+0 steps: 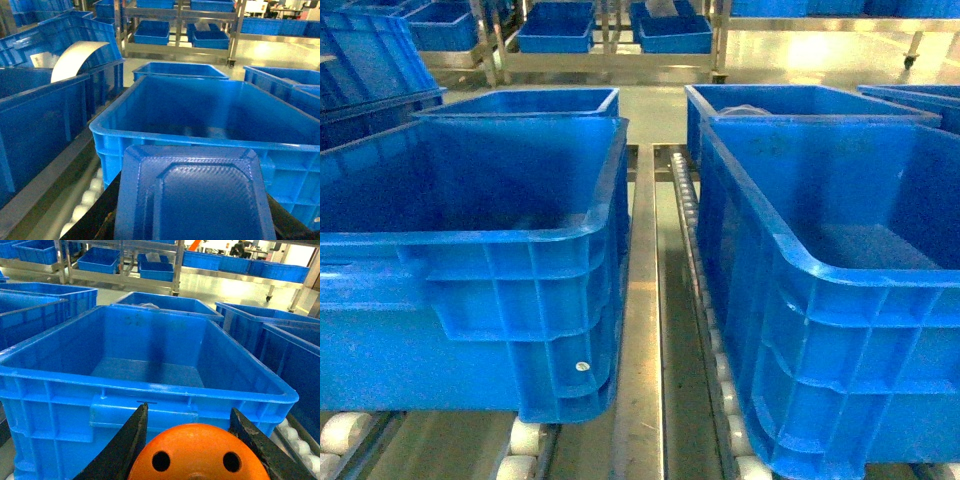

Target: Sort blue parts and orange caps into right shelf containers

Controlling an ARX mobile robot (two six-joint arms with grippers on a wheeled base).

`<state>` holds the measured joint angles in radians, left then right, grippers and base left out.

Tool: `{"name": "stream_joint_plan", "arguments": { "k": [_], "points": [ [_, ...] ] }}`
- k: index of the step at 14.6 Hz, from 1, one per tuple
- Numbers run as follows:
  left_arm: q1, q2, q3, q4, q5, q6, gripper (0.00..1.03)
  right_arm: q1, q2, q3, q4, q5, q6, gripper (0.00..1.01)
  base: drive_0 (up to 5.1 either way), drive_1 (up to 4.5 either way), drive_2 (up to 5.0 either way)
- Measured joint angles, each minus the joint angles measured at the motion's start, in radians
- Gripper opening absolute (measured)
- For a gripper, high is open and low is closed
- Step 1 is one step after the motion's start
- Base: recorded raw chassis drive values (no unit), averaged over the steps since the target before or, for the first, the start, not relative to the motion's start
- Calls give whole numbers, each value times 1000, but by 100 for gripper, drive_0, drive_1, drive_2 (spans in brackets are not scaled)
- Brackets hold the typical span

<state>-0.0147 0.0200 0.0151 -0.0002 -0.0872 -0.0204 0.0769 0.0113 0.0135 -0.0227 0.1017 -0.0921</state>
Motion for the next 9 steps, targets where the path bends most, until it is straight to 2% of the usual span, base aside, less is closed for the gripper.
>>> {"name": "stream_joint_plan", "arguments": {
  "k": [1, 3, 4, 7, 8, 9],
  "points": [
    [15, 9, 0, 10, 9, -7, 44, 8, 8, 1, 5, -2, -6, 43, 0, 0, 0],
    [18, 131, 8, 144, 48, 1, 44, -35, 72, 27, 48, -63, 9, 43, 0, 0, 0],
    [23, 253, 36, 254, 74, 5, 44, -51, 158, 69, 138, -85, 20, 43, 0, 0, 0],
    [18, 702, 206, 634, 146, 29, 44, -33, 534, 174, 485, -107, 21, 43, 0, 0, 0],
    [14, 844, 269, 716, 161, 28, 44, -46, 685, 225, 589, -137, 22, 43, 0, 0, 0],
    [14, 996, 347, 768, 185, 19, 44, -51, 856, 300, 692, -137, 21, 43, 0, 0, 0]
  ]
}}
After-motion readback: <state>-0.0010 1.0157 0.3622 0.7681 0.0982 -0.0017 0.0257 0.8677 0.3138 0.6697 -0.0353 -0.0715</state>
